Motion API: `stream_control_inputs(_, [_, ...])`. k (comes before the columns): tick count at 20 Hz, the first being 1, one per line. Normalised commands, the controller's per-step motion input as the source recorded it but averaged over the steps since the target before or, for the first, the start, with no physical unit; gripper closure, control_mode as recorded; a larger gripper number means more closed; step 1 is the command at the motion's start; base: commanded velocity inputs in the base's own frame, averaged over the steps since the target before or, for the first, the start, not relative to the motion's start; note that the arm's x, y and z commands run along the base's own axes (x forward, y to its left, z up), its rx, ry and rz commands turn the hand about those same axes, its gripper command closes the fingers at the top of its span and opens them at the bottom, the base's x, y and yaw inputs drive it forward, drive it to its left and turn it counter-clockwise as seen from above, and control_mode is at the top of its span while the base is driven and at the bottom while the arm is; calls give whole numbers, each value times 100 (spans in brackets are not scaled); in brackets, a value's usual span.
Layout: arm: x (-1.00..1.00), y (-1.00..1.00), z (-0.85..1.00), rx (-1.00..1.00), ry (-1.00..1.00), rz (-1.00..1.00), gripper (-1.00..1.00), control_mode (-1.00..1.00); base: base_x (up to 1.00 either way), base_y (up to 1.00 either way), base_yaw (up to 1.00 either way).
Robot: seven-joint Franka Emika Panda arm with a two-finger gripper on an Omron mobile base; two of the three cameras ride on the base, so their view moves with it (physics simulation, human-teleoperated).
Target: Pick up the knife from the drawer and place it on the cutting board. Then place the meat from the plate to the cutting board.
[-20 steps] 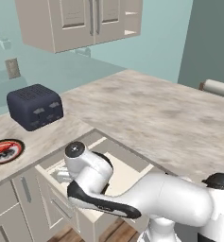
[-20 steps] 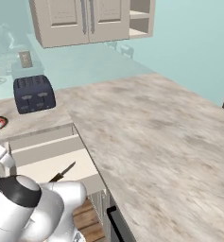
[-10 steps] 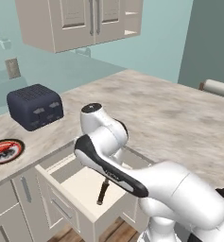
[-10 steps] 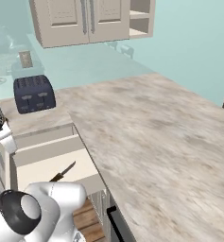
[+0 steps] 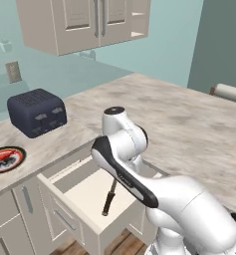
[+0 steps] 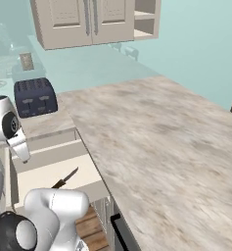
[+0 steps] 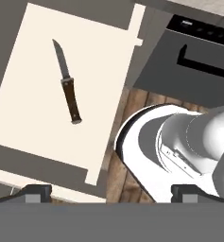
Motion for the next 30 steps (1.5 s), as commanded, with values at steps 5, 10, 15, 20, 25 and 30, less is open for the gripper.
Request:
stream_control_inputs(5, [0,-6,-53,-1,-5,8,-100,-100,0,0,0])
stream_control_inputs(10, [-5,-1,-34,0,-1,19,-100,-100,0,0,0])
stream_control_inputs(15, [8,-11,-27,2,5,19,-100,-100,0,0,0])
stream_control_inputs(20, [19,-5,-30,0,4,16,-100,-100,0,0,0])
stream_control_inputs(25, [17,0,-44,0,-3,6,-100,-100,0,0,0])
stream_control_inputs(30, [28,0,-31,0,0,0,-100,-100,0,0,0])
